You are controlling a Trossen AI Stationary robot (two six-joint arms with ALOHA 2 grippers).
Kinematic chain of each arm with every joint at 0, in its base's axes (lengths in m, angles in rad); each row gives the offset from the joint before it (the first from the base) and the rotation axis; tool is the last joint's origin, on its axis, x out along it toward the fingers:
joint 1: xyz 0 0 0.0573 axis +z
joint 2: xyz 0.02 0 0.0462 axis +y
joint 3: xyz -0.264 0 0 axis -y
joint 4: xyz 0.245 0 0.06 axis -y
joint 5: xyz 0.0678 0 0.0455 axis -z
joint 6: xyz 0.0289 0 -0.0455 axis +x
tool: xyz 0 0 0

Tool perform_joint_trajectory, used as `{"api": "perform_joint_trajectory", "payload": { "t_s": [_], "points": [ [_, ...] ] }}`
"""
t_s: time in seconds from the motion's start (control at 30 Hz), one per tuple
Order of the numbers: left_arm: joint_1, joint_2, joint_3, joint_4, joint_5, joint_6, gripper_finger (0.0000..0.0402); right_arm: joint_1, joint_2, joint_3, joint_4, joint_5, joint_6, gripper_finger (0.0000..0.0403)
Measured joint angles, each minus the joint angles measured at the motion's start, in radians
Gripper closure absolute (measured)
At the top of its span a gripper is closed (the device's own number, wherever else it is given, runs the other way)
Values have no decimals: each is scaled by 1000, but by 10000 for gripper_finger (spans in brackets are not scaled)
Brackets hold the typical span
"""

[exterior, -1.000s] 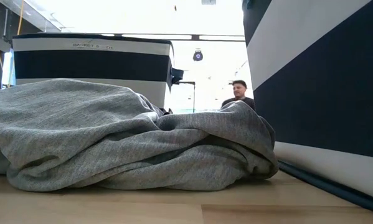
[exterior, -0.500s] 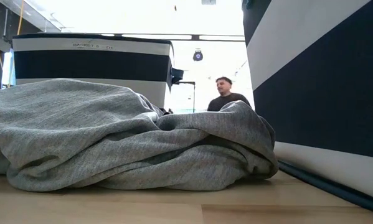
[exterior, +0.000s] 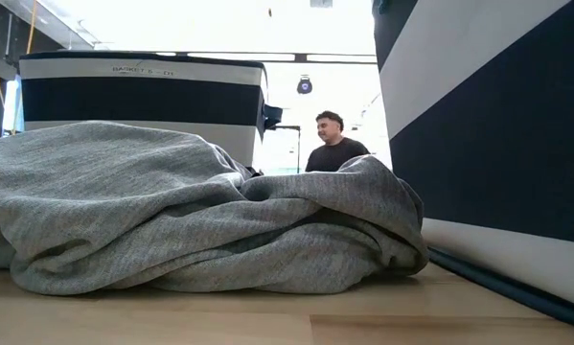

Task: Sort clothes
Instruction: Put the white patterned shirt into the bottom blue laundry bin

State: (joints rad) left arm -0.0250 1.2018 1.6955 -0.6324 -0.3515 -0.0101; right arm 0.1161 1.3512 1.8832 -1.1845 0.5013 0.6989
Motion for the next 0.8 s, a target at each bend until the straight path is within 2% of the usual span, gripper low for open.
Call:
{"api": "perform_joint_trajectory", "payload": {
  "t_s": [0.17, 0.3, 0.43, 0.5, 0.6, 0.8],
  "points": [
    [-1, 1, 0, -129, 1, -84, 275, -130, 134, 0, -13, -123, -142, 173],
    [-16, 1, 0, -335, 6, -220, 275, -200, 248, 0, -12, -229, -228, 149],
    [-55, 2, -21, -563, 61, -383, 275, -232, 343, 0, -12, -321, -288, 142],
    [-93, -1, -65, -663, 83, -474, 275, -238, 379, 0, -14, -365, -300, 142],
    [-185, -23, -175, -721, 96, -584, 275, -241, 420, 0, -30, -408, -308, 142],
    [-372, -105, -458, -607, 98, -823, 275, -240, 438, 0, -104, -408, -308, 142]
  ]
}}
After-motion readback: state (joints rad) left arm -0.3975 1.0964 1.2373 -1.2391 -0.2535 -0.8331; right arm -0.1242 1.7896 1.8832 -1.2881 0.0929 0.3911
